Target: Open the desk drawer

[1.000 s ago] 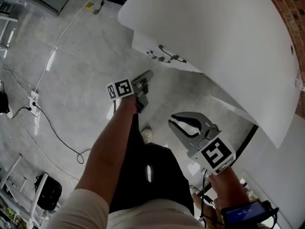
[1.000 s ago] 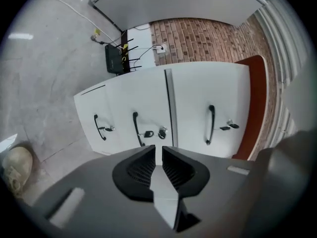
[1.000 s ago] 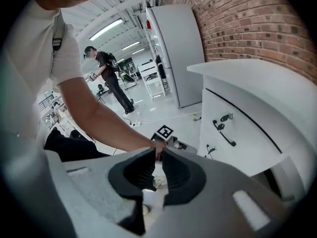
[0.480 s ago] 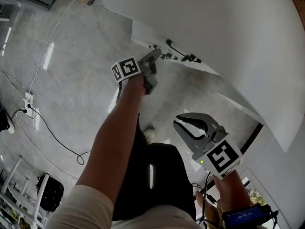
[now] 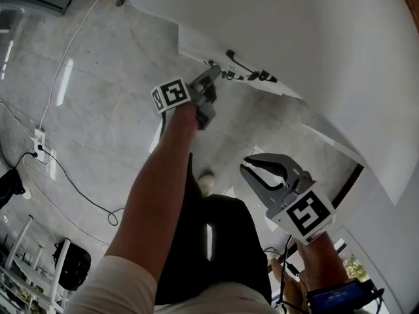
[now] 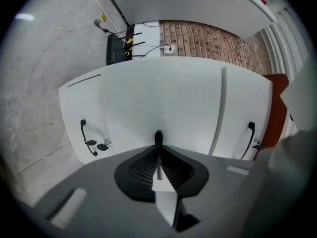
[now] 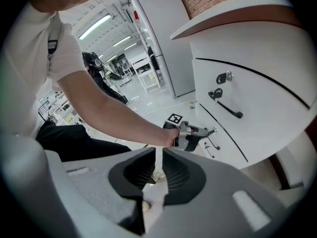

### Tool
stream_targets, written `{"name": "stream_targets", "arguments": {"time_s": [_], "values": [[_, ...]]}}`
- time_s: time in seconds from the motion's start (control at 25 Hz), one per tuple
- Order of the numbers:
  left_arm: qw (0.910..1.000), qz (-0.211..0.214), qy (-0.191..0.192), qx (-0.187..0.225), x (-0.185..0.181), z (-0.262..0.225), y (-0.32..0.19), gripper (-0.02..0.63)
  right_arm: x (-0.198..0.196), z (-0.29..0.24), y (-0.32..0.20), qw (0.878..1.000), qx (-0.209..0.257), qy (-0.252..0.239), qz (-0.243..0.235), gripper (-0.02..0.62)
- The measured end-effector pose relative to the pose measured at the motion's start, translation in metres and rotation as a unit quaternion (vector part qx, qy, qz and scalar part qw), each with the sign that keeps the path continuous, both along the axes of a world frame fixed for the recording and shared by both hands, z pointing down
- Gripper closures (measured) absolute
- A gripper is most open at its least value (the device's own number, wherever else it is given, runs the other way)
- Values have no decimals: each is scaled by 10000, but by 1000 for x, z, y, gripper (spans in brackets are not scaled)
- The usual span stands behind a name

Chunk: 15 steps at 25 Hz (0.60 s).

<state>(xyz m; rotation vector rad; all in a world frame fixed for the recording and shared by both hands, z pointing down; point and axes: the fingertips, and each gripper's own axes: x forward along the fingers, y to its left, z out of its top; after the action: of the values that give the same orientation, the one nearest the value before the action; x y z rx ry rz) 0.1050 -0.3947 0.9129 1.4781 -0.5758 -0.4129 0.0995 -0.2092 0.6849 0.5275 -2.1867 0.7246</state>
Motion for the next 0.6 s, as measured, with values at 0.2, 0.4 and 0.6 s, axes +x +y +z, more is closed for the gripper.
{"name": "stream_targets", "arguments": {"time_s": [0.2,0.4,0.6], "values": [[10000,-4,-17,-46,-10,-1,18,577,-2,-3,4,10000,23,-6,-37,555],[9999,6,-71,-91,-23,-1,37,577,-6,-4,13,10000,24,-14,-91,557],[9997,-39,-138,-187,-34,-2,61,578,-7,-9,20,9999,79,-9,-136,557]]}}
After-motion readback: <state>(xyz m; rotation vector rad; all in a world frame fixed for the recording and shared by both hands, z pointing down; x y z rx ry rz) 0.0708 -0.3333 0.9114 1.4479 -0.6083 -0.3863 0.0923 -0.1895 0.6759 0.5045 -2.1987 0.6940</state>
